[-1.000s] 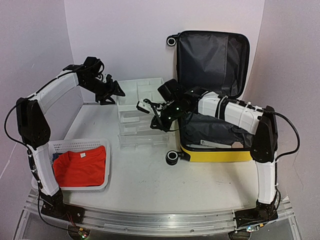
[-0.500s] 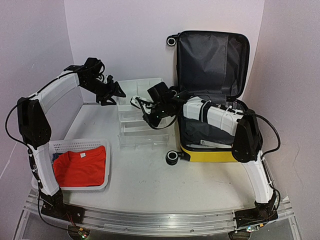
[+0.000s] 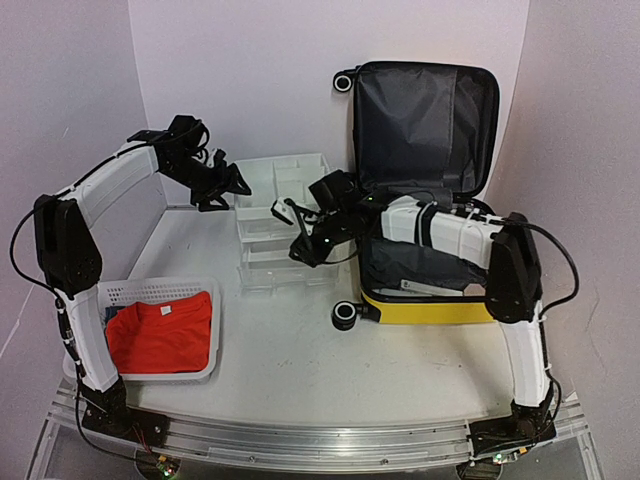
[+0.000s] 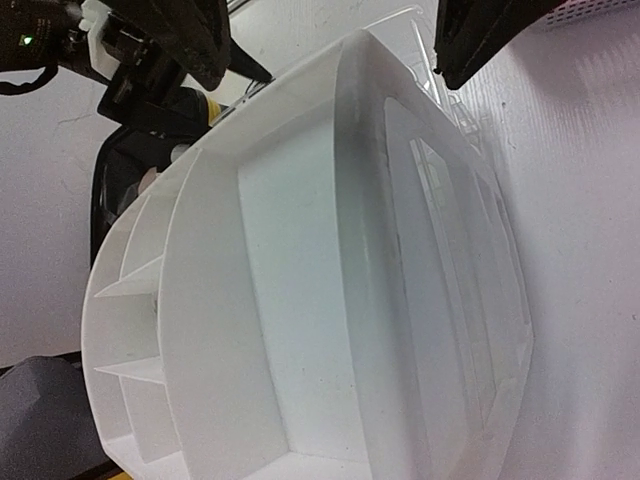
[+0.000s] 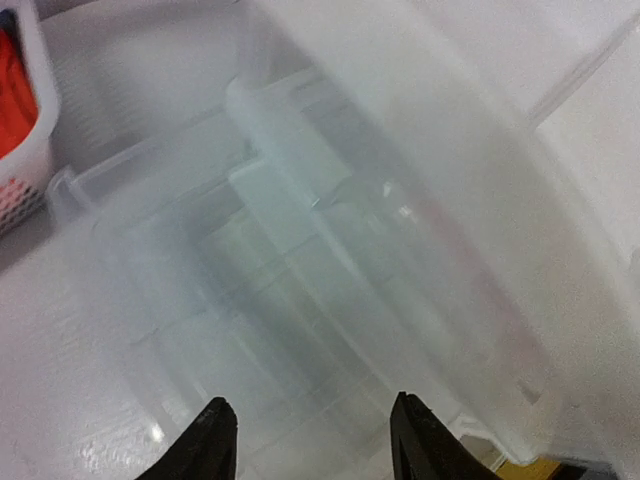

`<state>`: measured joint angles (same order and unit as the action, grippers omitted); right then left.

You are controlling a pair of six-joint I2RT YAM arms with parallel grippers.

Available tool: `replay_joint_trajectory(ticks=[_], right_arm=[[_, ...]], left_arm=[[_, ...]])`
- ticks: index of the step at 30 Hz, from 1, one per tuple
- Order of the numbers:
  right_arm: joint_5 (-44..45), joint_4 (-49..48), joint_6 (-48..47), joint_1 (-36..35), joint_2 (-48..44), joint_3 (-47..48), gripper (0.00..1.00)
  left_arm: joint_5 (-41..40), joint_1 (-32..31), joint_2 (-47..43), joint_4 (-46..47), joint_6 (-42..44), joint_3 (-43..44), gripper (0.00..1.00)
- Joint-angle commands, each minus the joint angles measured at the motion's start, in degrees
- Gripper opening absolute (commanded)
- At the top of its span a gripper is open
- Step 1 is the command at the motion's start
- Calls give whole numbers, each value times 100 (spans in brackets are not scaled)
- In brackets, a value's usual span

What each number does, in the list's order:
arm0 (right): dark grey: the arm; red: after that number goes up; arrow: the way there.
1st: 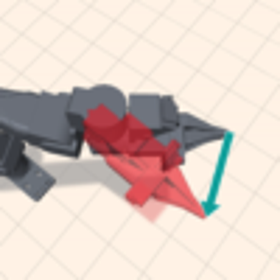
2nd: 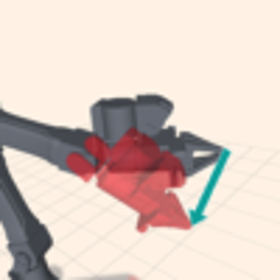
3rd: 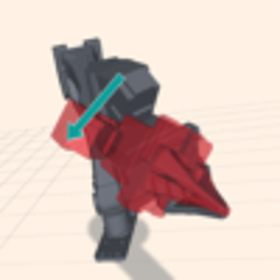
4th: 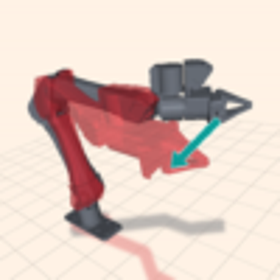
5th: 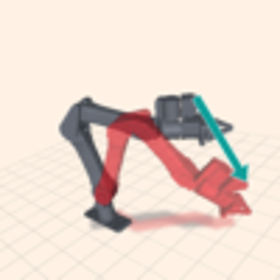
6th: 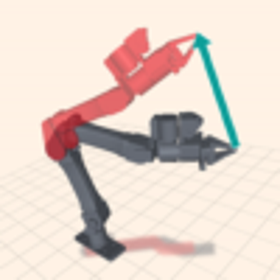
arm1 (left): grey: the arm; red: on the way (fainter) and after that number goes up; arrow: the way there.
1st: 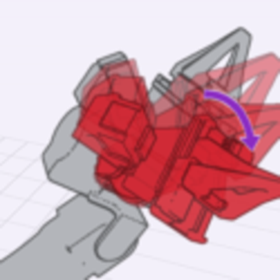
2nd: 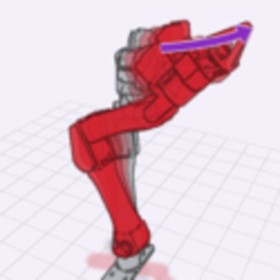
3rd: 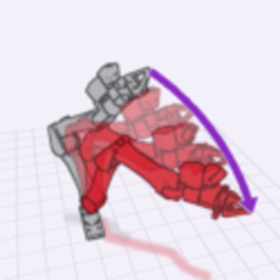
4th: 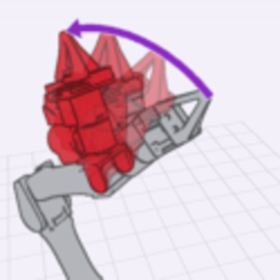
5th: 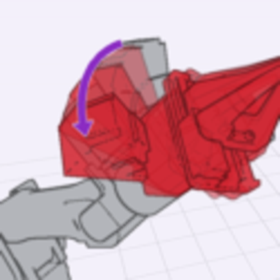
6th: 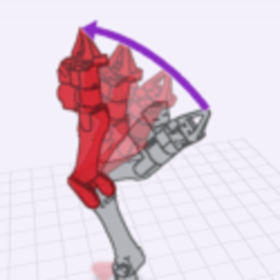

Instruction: Open, take out, and arrange the luggage

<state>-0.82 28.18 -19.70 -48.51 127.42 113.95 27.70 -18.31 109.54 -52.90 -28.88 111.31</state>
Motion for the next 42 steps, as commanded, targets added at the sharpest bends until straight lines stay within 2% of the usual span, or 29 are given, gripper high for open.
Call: replay_joint_trajectory(ticks=[1,4,9,12,14,18,21,27,32,38,42], right_arm=[[-1004,-117,333,19,-1663,-1074,66],[-602,301,393,18,-2286,-1586,74],[667,901,308,199,-3222,-2641,87],[638,1434,254,710,-3644,-3033,91],[259,1874,320,1220,-3672,-3020,93],[-184,2946,-14,1919,-3219,-2608,92],[-152,3544,-315,2219,-2646,-2209,89],[-545,3593,-801,2408,-1740,-1801,88],[-321,3792,-1448,2402,-1013,-1399,88],[-6,4023,-1936,2401,-636,-1371,88],[236,3988,-2068,2406,-398,-1336,84]], left_arm=[[-341,35,-432,-16,295,252,73],[-513,35,-626,-20,286,118,77],[-678,36,-1110,-16,226,-601,79],[-768,44,-1262,-33,307,-822,81],[-821,60,-1308,-35,379,-814,82],[-863,98,-1292,-35,398,-593,83],[-869,99,-1283,-43,301,-573,83],[-740,116,-1244,-53,201,-566,83],[-654,125,-1179,-61,98,-514,83],[-700,124,-1136,-49,-35,-505,83],[-749,125,-1132,-52,-72,-481,83]])
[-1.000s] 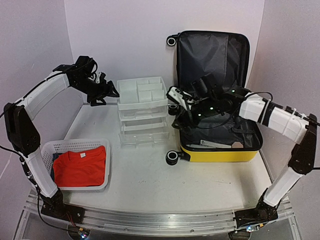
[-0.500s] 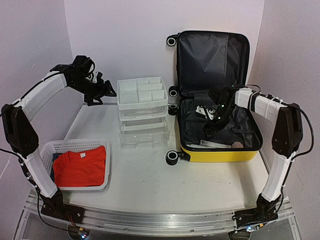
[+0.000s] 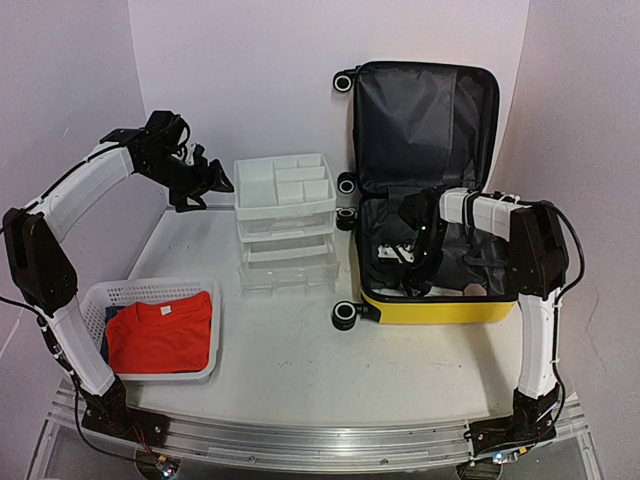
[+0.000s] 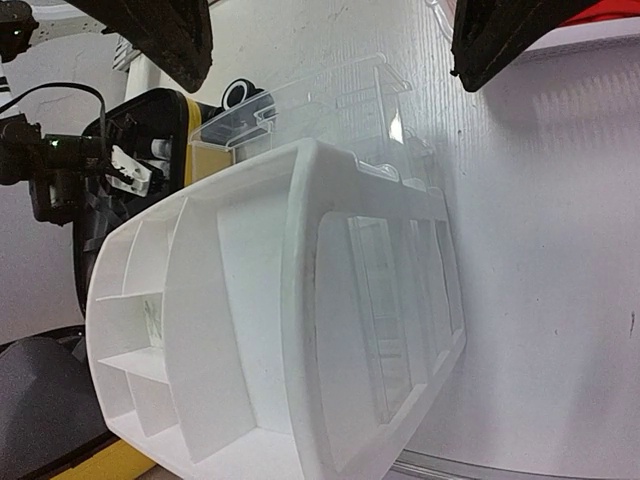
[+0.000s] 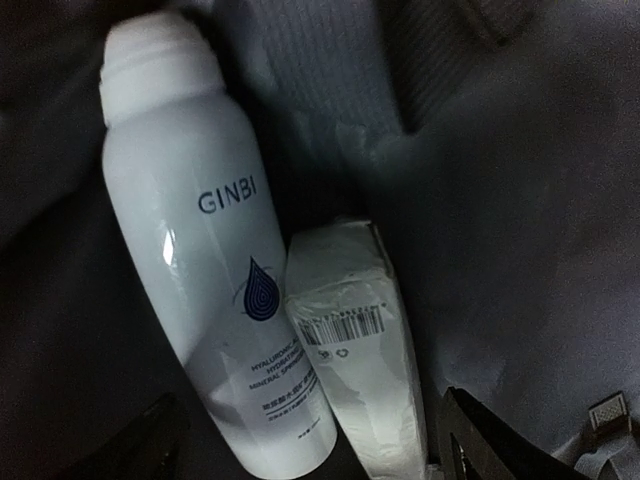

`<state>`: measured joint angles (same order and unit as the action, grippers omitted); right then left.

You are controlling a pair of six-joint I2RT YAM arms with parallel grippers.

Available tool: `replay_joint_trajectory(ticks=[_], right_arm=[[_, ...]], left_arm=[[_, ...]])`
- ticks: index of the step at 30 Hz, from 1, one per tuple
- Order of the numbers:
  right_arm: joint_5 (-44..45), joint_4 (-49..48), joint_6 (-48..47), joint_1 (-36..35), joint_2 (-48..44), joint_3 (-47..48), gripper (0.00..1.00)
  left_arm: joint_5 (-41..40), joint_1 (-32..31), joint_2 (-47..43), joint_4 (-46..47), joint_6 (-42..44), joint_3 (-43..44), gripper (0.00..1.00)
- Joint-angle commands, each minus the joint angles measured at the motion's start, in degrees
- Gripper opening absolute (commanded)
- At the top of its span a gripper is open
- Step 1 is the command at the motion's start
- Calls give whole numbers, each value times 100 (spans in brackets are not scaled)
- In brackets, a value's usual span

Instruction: Open, take out, and arrange the luggage

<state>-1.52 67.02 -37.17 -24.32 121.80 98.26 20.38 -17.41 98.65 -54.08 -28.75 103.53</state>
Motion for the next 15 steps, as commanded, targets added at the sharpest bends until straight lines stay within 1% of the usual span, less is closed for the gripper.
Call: replay_joint_trajectory(ticks=[1,8,11,15], right_arm=[[302,93,-318,-20,229,271,83],[354,-129,-335,-16,387,298,72],[362,-195,-402,-14,308,237,65],[343,-278,-440,-12,-15,99,56]], left_arm=[[0,36,-40,69,-86,310,83],[-46,35,-83,72,-173,283,83],[-46,36,-62,65,-200,295,83],[-14,31,-10,70,-230,300,83]])
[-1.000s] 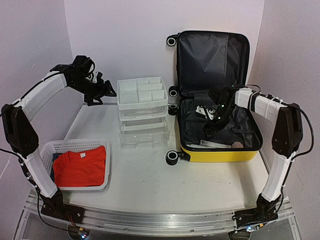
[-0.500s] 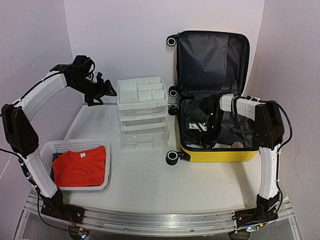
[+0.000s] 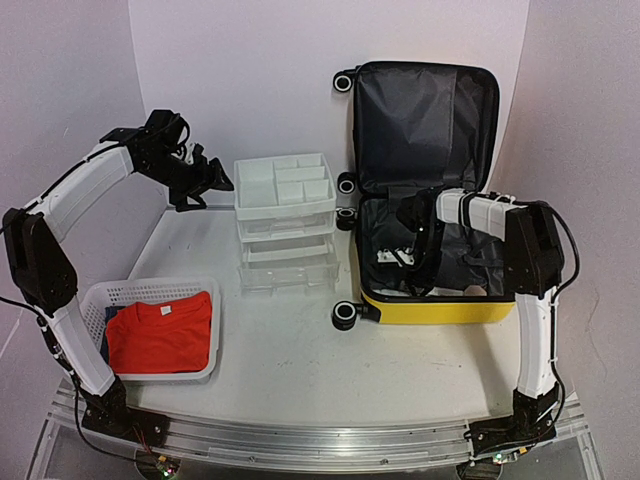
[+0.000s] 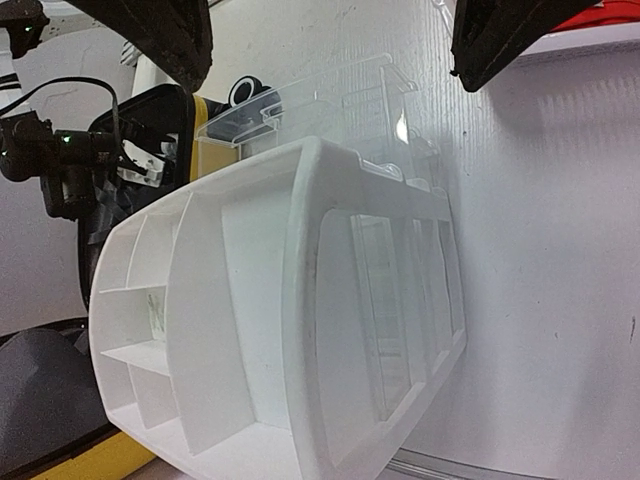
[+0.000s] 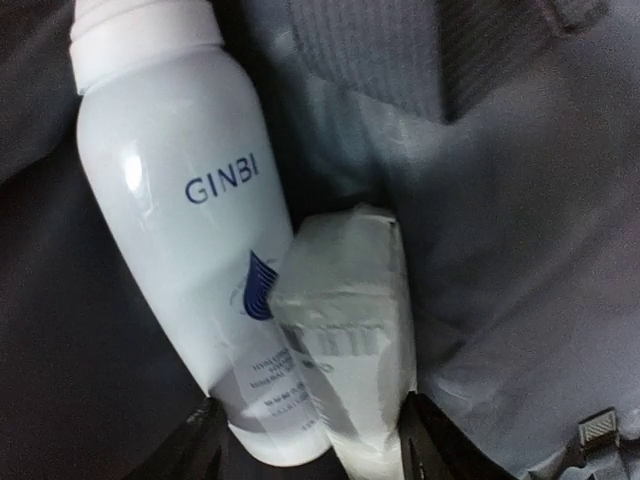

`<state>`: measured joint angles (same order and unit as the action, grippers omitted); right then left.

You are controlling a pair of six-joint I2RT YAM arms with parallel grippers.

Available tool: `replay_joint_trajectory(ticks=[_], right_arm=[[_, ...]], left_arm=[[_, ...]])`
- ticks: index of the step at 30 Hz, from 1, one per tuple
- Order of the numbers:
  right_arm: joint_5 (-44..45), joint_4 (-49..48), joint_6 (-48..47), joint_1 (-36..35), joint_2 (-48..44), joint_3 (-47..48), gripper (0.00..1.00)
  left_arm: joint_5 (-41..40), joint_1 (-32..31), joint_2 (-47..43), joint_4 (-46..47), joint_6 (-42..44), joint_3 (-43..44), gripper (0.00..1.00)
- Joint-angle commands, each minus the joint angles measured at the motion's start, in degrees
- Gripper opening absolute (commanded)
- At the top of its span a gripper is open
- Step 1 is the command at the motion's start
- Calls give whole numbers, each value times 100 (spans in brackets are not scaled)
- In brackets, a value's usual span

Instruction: Open, take out, and arrange the luggage

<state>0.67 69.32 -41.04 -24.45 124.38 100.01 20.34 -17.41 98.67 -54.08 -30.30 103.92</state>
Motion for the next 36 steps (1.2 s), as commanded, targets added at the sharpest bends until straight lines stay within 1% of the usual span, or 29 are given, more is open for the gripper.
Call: replay_joint_trajectory(ticks=[1,5,8,11,15,17,21,23,26,30,32,36], right_arm=[[86,-525,-40,-3,-379,-98,55],[-22,-656,160,-5,-840,-241,47],[-321,-741,326,1,-1179,-395,43],[-452,-887,454,1,-1453,-607,42],[-292,-928,385,-5,-1338,-719,51],[-89,-924,352,-1,-1157,-608,55],[-67,-927,99,-9,-749,-339,62],[-67,-986,-119,-10,-575,-300,71],[87,-1061,-373,-17,-342,-243,74],[330,-1212,-510,-8,-44,-146,72],[392,-1304,-515,-20,69,-66,69],[288,-1348,-478,-24,122,34,56]], left_arm=[[14,35,0,70,-90,254,83],[128,34,20,69,-126,173,83],[155,33,-24,70,-116,69,83],[172,36,-53,65,-79,14,83],[231,34,-59,66,-44,-26,83],[289,31,-63,67,-48,-40,83],[361,35,-165,61,-47,-116,83],[317,35,-286,63,-33,-186,83],[258,35,-511,65,-65,-361,83],[116,36,-829,70,-136,-623,83],[7,36,-955,68,-179,-721,83],[-105,36,-1083,67,-265,-798,83]])
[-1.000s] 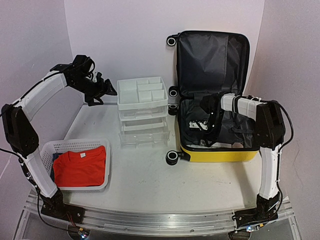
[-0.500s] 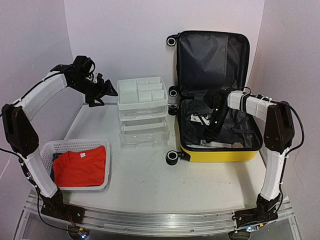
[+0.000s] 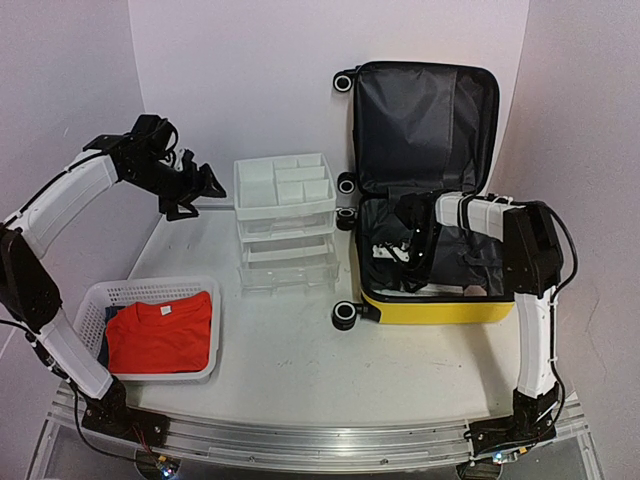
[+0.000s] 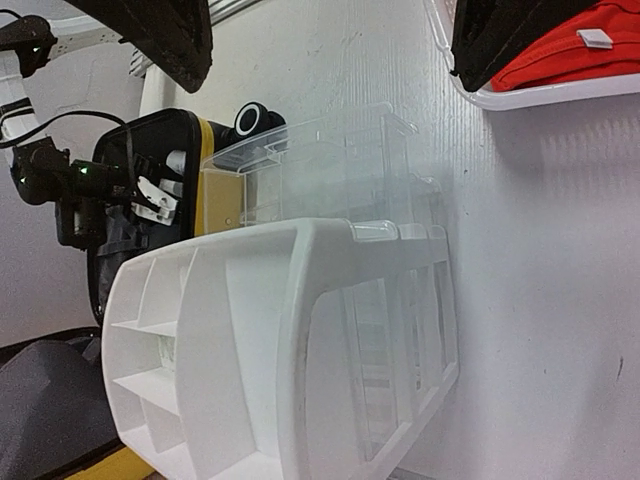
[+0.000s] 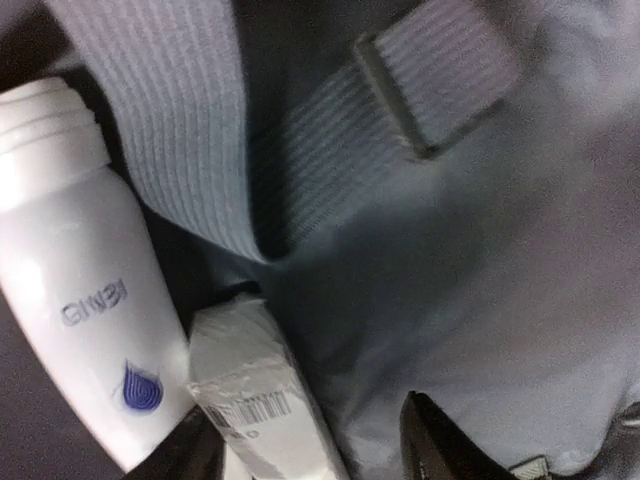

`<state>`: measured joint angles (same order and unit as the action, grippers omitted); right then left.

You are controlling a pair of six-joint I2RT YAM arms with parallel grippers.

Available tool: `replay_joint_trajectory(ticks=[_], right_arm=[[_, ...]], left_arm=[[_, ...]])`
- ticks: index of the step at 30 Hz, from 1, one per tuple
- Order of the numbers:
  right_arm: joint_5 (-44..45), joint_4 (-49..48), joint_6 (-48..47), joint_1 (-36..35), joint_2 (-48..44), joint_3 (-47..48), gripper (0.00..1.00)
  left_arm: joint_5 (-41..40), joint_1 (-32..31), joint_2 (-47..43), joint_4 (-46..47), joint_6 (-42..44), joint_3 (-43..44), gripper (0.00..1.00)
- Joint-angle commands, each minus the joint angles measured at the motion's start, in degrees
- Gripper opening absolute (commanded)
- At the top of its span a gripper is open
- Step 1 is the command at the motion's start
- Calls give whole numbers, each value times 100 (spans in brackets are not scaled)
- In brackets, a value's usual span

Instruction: Open, take out, and arrange the luggage

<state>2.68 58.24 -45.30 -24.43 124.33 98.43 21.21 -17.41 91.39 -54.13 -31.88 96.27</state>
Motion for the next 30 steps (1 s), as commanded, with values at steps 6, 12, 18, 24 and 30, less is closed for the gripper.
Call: replay_joint_trajectory(ticks=[6,12,18,24,30], right_arm=[[198,-484,-106,-25,-111,-47,42],[271,-830,141,-22,-495,-122,33],[376,-1026,316,-27,-827,-291,28],[324,-1185,405,-26,-1129,-501,25],[36,-1197,472,-24,-1440,-612,25]], left_arm=[[-203,34,-319,72,-167,-29,83],[-116,30,-120,80,-126,139,83],[-41,36,42,71,-76,277,83],[-30,36,93,70,-73,278,83],[-28,36,115,74,-82,272,83]])
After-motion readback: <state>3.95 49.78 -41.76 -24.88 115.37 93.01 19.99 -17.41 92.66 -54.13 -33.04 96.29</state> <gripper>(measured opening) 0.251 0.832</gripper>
